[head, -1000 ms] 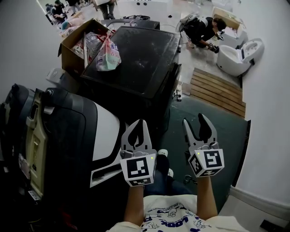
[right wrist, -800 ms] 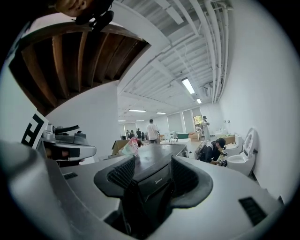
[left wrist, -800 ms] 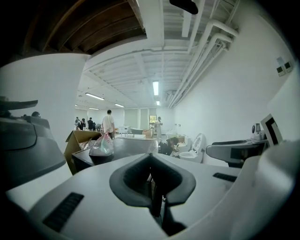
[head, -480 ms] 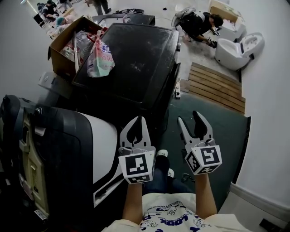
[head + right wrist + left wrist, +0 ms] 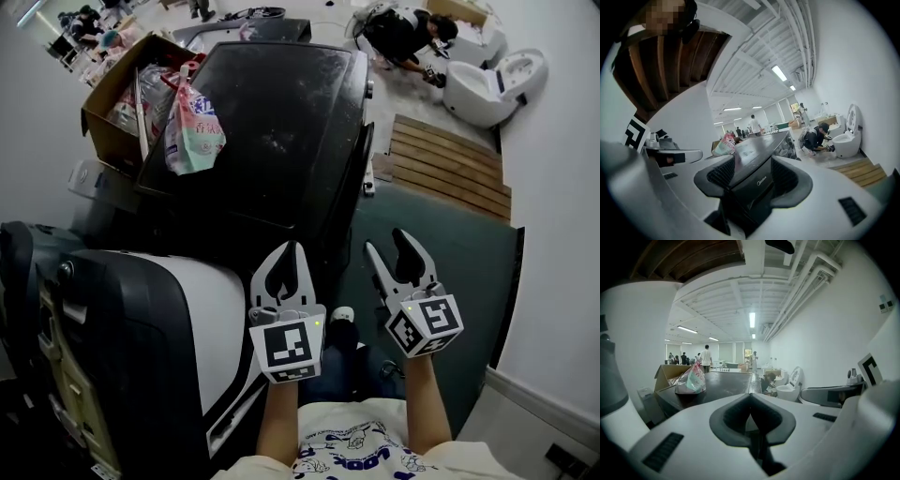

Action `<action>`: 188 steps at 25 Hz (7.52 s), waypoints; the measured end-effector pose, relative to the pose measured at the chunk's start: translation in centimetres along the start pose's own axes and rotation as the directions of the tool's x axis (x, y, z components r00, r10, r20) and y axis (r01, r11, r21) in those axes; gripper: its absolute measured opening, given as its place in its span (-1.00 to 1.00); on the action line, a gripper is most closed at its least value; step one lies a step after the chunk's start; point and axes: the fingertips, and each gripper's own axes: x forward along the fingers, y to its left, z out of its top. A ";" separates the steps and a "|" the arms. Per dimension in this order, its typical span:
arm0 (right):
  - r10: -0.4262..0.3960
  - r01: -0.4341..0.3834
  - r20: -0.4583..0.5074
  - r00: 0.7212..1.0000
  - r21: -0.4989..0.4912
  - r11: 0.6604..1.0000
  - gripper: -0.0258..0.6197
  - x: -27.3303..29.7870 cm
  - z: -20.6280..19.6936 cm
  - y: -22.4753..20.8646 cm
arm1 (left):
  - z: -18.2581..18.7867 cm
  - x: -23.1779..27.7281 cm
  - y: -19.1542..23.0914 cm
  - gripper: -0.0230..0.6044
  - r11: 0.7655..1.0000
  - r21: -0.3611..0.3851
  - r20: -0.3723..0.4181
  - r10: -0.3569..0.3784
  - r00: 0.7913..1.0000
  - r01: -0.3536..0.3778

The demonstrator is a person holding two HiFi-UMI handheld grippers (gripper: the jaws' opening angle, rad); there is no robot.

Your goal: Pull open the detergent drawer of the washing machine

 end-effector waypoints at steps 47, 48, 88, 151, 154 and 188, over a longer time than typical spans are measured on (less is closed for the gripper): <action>0.444 -0.418 0.195 0.875 0.766 0.488 -0.21 8.7 -14.3 -4.7 | -10.3 5.9 -3.1 -0.88 0.993 -0.077 -0.087 0.080 0.993 -0.087; 0.448 -0.418 0.196 0.873 0.773 0.478 -0.21 8.9 -14.6 -4.7 | -10.5 6.0 -3.1 -0.88 0.993 -0.077 -0.090 0.080 0.993 -0.087; 0.520 -0.505 0.343 0.782 0.837 0.208 -0.27 14.5 -15.1 -5.2 | -12.4 7.2 -3.5 -0.88 0.998 -0.004 -0.136 0.063 0.989 -0.064; 0.471 -0.550 0.442 0.764 0.827 0.117 -0.47 10.3 -14.7 -9.5 | -11.5 7.3 -6.9 -0.88 0.999 0.007 -0.109 0.042 0.993 -0.041; 0.467 -0.551 0.442 0.766 0.825 0.124 -0.47 9.9 -14.6 -9.8 | -11.4 7.3 -7.1 -0.88 0.999 0.007 -0.108 0.039 0.993 -0.039; 0.438 -0.560 0.454 0.776 0.815 0.148 -0.50 4.3 -14.2 -15.2 | -10.3 7.8 -11.7 -0.88 1.000 0.027 -0.096 -0.010 0.995 0.013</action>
